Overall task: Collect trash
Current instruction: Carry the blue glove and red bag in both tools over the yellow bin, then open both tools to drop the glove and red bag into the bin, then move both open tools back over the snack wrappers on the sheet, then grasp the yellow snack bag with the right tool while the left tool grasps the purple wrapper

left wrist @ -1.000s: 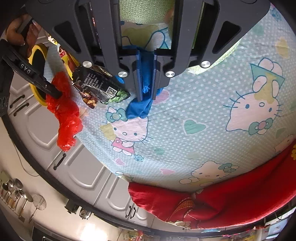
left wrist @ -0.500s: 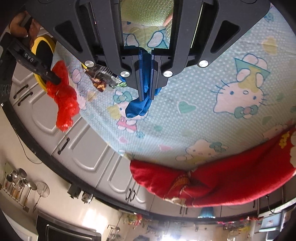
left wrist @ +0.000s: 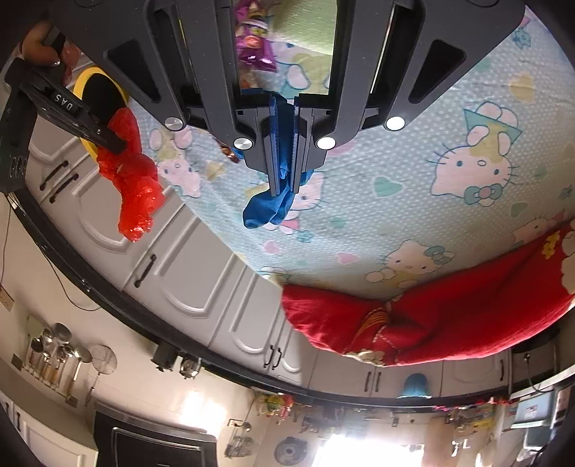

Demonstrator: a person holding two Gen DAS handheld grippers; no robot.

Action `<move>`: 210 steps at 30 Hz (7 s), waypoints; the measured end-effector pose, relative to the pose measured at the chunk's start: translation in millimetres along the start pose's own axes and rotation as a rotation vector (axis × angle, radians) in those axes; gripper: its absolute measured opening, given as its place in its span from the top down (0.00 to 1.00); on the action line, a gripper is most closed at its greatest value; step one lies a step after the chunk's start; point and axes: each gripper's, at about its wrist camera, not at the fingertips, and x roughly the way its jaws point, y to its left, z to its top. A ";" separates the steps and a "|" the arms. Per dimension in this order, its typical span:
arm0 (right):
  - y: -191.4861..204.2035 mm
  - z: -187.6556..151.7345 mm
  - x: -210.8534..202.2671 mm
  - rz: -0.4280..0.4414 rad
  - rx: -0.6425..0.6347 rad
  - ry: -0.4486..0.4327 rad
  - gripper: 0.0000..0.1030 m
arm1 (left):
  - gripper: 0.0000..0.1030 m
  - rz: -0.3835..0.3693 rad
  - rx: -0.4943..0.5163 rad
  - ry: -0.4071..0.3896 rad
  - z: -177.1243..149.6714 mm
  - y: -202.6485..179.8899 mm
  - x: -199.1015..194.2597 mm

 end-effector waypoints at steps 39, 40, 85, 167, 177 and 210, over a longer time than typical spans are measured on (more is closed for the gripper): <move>-86.8 -10.5 -88.6 -0.155 0.085 -0.128 0.87 | 0.98 -0.177 0.209 -0.033 -13.5 -135.9 2.1; -91.0 -11.8 -91.1 -0.166 0.090 -0.131 0.87 | 0.98 -0.181 0.214 -0.032 -13.9 -139.2 3.1; -225.1 -78.1 -109.9 -0.420 0.340 -0.061 0.86 | 0.98 -0.363 0.369 0.136 -83.5 -288.6 89.1; -101.3 -47.2 -120.0 -0.311 0.114 -0.176 0.33 | 0.11 -0.126 0.179 -0.002 -39.5 -142.1 6.9; -61.5 -46.4 -103.2 -0.250 0.028 -0.143 0.31 | 0.11 -0.082 0.150 -0.019 -36.3 -108.2 -6.9; 51.3 -52.3 9.0 0.049 -0.103 0.181 0.28 | 0.37 -0.158 0.086 0.233 -36.0 -2.5 -3.3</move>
